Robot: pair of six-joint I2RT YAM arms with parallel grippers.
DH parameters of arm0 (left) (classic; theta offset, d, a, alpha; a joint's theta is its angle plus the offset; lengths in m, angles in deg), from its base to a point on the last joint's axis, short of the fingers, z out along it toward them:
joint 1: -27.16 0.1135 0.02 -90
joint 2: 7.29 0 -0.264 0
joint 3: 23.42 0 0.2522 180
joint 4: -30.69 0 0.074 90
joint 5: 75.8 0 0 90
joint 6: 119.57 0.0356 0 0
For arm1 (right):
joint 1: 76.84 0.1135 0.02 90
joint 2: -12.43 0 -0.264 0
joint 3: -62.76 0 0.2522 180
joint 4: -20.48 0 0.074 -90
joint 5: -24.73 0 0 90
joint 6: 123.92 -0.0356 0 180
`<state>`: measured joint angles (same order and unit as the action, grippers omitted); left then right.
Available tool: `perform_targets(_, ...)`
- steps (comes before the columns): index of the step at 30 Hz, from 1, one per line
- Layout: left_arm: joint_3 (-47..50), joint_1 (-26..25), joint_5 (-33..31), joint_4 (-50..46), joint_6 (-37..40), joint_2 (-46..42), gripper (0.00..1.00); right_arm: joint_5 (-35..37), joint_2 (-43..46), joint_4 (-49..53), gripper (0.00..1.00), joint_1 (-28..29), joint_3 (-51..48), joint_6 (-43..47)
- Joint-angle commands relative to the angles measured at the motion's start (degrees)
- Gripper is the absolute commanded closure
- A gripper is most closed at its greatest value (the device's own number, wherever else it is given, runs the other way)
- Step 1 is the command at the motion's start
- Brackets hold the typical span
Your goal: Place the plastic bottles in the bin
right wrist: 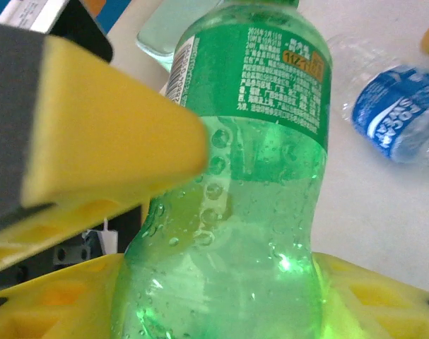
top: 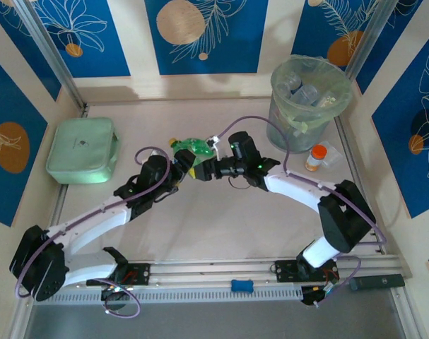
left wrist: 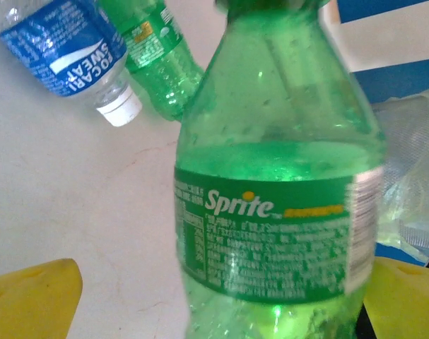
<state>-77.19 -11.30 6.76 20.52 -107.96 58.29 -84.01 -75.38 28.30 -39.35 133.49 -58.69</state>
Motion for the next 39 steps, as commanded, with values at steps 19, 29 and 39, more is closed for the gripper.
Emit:
perform_targets(19,-1.3,6.1,5.3,-7.5,23.9,-6.4,0.0,14.3,19.8,20.9,0.46,-23.4,12.5,8.0)
perform_targets(29,-5.7,5.9,14.8,-6.8,26.8,2.8,0.0,19.7,20.1,28.0,0.46,-36.8,23.7,8.7)
perform_targets(39,-6.0,5.6,16.6,-5.5,26.4,5.1,0.0,15.8,12.8,31.3,0.46,-49.2,30.4,5.5)
